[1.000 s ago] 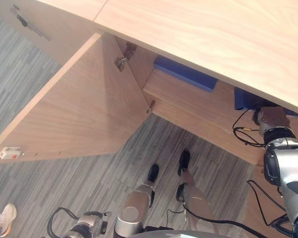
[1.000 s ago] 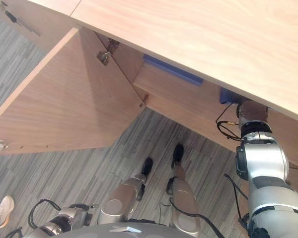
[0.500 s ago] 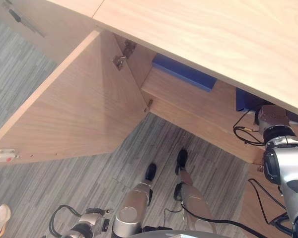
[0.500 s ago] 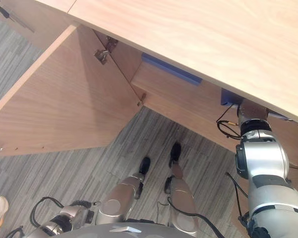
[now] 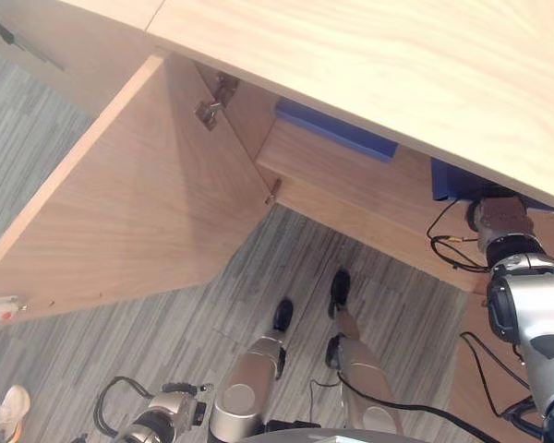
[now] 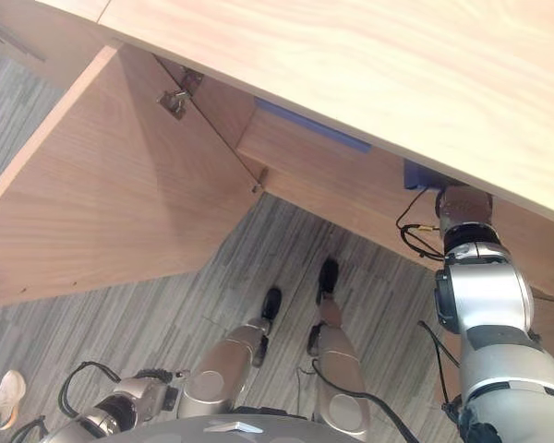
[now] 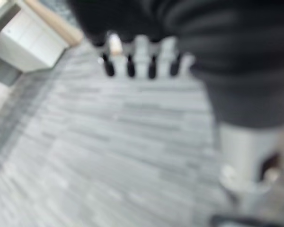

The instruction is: Put the empty folder in the office cabinet

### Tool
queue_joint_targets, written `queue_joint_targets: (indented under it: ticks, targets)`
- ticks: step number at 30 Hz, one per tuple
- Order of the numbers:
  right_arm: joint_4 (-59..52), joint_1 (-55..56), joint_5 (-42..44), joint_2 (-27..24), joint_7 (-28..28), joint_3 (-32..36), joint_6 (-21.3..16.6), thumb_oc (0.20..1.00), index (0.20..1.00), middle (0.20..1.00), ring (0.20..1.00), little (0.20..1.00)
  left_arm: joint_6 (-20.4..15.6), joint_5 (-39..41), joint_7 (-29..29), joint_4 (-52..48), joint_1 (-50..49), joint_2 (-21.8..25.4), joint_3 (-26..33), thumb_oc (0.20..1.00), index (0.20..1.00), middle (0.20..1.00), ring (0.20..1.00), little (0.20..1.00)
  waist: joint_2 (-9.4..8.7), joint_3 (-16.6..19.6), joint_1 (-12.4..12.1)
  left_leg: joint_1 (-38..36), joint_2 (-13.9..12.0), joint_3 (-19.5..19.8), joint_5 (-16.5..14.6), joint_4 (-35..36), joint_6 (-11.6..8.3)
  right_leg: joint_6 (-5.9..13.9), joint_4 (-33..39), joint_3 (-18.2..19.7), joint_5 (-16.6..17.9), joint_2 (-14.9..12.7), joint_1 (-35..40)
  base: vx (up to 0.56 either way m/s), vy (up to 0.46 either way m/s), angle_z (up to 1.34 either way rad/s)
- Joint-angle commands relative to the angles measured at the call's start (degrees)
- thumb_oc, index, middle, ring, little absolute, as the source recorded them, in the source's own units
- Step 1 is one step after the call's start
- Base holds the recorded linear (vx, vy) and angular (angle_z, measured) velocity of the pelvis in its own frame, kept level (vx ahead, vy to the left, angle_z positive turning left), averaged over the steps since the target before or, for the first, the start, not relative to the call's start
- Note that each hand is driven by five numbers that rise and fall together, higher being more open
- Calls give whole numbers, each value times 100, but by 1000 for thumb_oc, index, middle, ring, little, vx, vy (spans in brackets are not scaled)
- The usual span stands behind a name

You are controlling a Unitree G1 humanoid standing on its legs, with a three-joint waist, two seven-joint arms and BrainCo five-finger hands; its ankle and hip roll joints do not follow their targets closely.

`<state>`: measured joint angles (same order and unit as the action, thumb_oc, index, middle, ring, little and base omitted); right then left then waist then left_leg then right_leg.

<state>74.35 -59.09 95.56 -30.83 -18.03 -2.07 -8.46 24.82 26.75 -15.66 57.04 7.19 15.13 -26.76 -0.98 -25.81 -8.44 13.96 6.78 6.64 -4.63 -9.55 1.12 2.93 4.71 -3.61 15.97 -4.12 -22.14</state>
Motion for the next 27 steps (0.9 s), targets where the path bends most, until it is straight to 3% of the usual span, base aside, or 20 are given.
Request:
queue_joint_targets:
  ticks: [1, 8, 9, 10, 11, 12, 19, 22, 27]
  targets:
    - [-147, -474, -215, -245, 398, -140, -190, 200, 200, 200, 200, 200, 207, 85, -29, 145, -58, 375, -50, 1000, 1000, 1000, 1000, 1000, 292, -51, -78, -246, -842, 186, 227, 917, -485, 455, 29, -32, -990, -196, 366, 0, 0, 0]
    - [-167, -475, -123, -218, 571, -129, -41, 200, 200, 200, 200, 200, 231, 110, -42, 240, 64, 361, -18, 1000, 1000, 1000, 1000, 1000, 225, -58, -46, -165, -832, 118, 191, 789, -465, 465, 29, 27, -996, -183, 432, 4, -3, -1]
    - [-167, -492, -54, -231, 607, -123, 60, 285, 285, 285, 285, 285, 253, 118, -51, 245, 102, 377, -9, 1000, 1000, 1000, 1000, 1000, 208, -63, -48, -142, -826, 110, 183, 755, -460, 469, 29, 37, -1003, -177, 450, 12, -18, -6]
    - [-163, -498, -42, -233, 603, -121, 85, 523, 523, 523, 523, 523, 259, 117, -55, 244, 109, 381, -5, 1000, 1000, 1000, 1000, 1000, 205, -64, -49, -136, -824, 109, 181, 748, -459, 470, 29, 41, -1005, -174, 455, 7, -13, -5]
    - [-163, -498, -42, -233, 603, -121, 85, 523, 523, 523, 523, 523, 259, 117, -55, 244, 109, 381, -5, 1000, 1000, 1000, 1000, 1000, 205, -64, -49, -136, -824, 109, 181, 748, -459, 470, 29, 41, -1005, -174, 455, 4, -10, -5]
    - [-152, -515, -12, -228, 581, -125, 122, 1000, 1000, 1000, 1000, 1000, 280, 110, -64, 243, 124, 383, 13, 1000, 1000, 1000, 1000, 1000, 199, -65, -54, -121, -820, 104, 178, 732, -454, 471, 29, 49, -1008, -170, 465, 0, 0, 0]
    - [-74, -595, 0, -254, 463, -159, 380, 1000, 1000, 1000, 1000, 1000, 341, 141, -79, 285, 221, 406, 32, 1000, 1000, 1000, 1000, 1000, 171, -57, -55, -77, -825, 76, 177, 681, -457, 467, 29, 57, -1036, -146, 506, 2, -3, -2]
    - [-24, -689, 38, -294, 130, -197, 97, 1000, 1000, 1000, 1000, 1000, 308, 138, -41, 318, 248, 405, 28, 1000, 1000, 1000, 1000, 1000, 165, -65, -66, -26, -826, 47, 174, 618, -461, 456, 29, 63, -1058, -135, 534, -1, 0, -3]
    - [-31, -756, 103, -302, -12, -225, 350, 1000, 1000, 1000, 1000, 1000, 318, 162, -63, 276, 282, 401, -12, 1000, 1000, 1000, 1000, 1000, 160, -92, -82, 28, -807, 27, 149, 540, -452, 446, 29, 74, -1088, -129, 568, 1, 2, 1]
